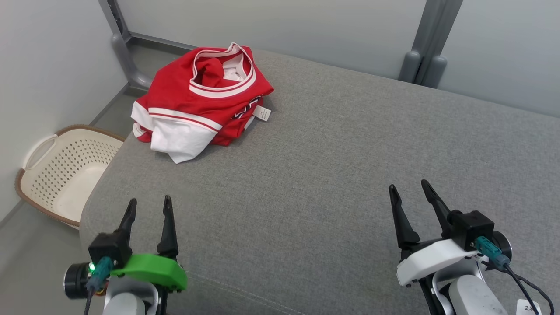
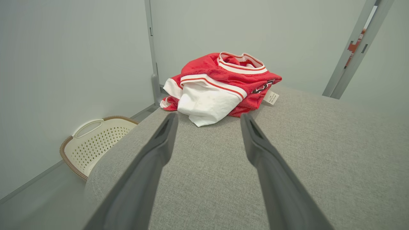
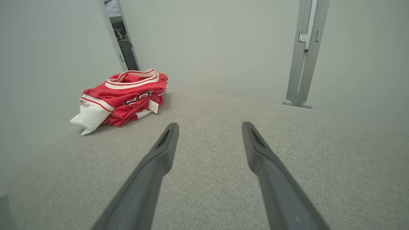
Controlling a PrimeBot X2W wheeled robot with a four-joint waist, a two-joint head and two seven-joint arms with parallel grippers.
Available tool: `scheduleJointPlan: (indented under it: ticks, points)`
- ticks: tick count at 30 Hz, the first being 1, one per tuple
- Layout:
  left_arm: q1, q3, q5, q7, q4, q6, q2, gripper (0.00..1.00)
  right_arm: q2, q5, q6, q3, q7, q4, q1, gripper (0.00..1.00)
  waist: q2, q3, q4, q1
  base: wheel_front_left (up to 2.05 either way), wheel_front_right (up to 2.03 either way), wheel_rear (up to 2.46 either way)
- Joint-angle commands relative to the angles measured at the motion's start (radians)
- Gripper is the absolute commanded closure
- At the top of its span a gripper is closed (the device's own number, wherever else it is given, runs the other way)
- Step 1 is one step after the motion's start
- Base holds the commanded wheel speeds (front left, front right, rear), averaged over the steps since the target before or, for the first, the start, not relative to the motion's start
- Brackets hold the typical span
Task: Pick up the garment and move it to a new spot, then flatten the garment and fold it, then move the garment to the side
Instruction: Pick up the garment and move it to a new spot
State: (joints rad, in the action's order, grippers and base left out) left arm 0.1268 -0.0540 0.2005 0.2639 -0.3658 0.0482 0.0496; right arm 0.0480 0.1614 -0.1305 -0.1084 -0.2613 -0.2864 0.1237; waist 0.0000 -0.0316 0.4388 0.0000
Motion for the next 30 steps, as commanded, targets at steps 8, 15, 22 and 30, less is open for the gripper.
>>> scheduleJointPlan:
  ticks: [8, 15, 22, 30]
  points:
    - [0.328, 0.038, 0.104, -0.08, -0.246, 0.047, 0.022, 0.0, 0.004, -0.032, 0.0, -0.017, 0.038, 0.055, 0.034, 0.0, 0.0, -0.098, -0.084, 0.0, 0.0, 0.0, 0.0]
    - [0.585, 0.096, 0.222, -0.18, -0.428, 0.072, 0.079, 0.0, 0.004, -0.081, 0.0, -0.043, 0.088, 0.137, 0.089, 0.0, 0.0, -0.249, -0.196, 0.0, 0.0, 0.0, 0.0]
    - [0.767, 0.123, 0.272, -0.273, -0.537, 0.073, 0.169, 0.0, 0.004, -0.101, 0.0, -0.069, 0.115, 0.203, 0.139, 0.0, 0.0, -0.375, -0.287, 0.0, 0.0, 0.0, 0.0]
    - [0.86, 0.108, 0.252, -0.369, -0.637, 0.031, 0.249, 0.0, 0.004, -0.093, 0.0, -0.089, 0.107, 0.227, 0.173, 0.0, 0.0, -0.446, -0.343, 0.0, 0.0, 0.0, 0.0]
